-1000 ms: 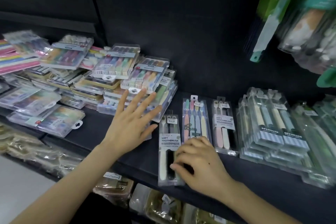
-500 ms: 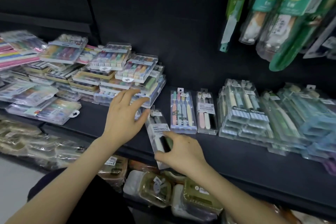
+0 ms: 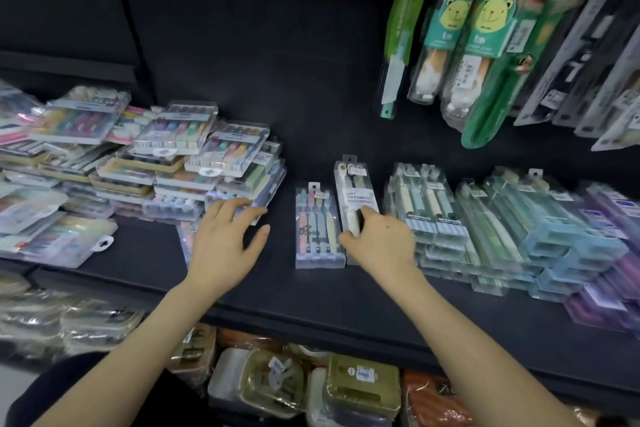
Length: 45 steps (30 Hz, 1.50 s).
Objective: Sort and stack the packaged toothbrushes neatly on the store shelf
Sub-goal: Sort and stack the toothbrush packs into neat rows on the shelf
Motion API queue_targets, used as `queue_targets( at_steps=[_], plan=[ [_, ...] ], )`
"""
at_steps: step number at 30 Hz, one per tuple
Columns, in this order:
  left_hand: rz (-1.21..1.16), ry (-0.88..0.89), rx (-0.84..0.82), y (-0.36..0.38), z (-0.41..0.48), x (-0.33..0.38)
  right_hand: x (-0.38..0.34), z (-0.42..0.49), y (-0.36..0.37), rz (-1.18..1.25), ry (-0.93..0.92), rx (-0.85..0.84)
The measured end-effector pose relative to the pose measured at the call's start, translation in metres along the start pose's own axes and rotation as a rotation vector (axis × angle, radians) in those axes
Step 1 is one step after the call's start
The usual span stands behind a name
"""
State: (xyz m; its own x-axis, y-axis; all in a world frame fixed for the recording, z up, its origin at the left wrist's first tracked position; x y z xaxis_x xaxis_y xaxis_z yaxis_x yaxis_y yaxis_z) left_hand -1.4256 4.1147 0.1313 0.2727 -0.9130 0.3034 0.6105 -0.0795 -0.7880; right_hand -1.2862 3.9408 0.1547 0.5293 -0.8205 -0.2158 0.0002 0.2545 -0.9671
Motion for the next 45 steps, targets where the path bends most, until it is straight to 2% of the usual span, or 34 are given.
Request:
queue_targets(
  at_steps=[3,7,9,11,12,14,17,18,20,25,29,37,42,45],
  plan=[
    [0.030,0.052,0.017,0.001,-0.001,-0.006,-0.004,0.029,0.016,-0.084,0.076,-0.037],
    [0.089,0.037,0.108,-0.002,-0.010,-0.020,-0.005,0.042,0.021,-0.212,0.138,-0.213],
    [0.100,-0.054,0.194,-0.003,-0.018,-0.029,-0.013,0.040,0.020,-0.345,0.122,-0.194],
    [0.097,-0.147,0.269,-0.004,-0.026,-0.036,-0.029,0.037,0.021,-0.393,0.037,-0.079],
    [0.097,-0.179,0.299,-0.004,-0.028,-0.038,-0.039,0.033,0.022,-0.312,-0.038,-0.025],
    [0.111,-0.197,0.352,-0.008,-0.027,-0.042,-0.061,0.027,0.030,0.106,-0.111,-0.050],
    [0.145,-0.144,0.400,-0.020,-0.012,-0.047,-0.095,0.030,0.049,0.981,0.133,-0.451],
    [0.160,-0.109,0.400,-0.024,-0.005,-0.048,-0.105,0.032,0.054,1.148,0.209,-0.546],
    [0.178,-0.031,0.362,-0.030,0.011,-0.049,-0.121,0.038,0.058,1.323,0.280,-0.615],
    [0.248,0.125,0.127,-0.031,0.053,-0.052,-0.134,0.045,0.070,1.489,0.270,-0.618],
    [0.312,0.121,-0.039,-0.023,0.073,-0.059,-0.126,0.045,0.074,1.546,0.230,-0.561],
    [0.347,0.030,-0.104,-0.008,0.101,-0.043,-0.123,0.053,0.069,1.463,0.089,-0.467],
    [0.372,0.044,-0.102,-0.015,0.104,-0.068,-0.109,0.058,0.077,1.528,0.173,-0.534],
    [0.384,0.031,-0.064,-0.024,0.102,-0.086,-0.099,0.062,0.078,1.495,0.205,-0.506]
  ],
)
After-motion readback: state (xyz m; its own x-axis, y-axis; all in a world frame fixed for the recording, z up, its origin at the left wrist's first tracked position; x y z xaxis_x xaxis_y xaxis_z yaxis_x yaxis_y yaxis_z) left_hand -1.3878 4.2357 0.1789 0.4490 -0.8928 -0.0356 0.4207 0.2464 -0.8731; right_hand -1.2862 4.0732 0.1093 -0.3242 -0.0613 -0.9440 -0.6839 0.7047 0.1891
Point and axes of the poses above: each hand's wrist, its own z-axis towards the middle knuckle, its own y-axis out of the palm, x = y × z, the point moved 2 cm from there along z, towards the middle knuckle, and after that the axes turned 1 degree about -z, right-handed, at the moved point
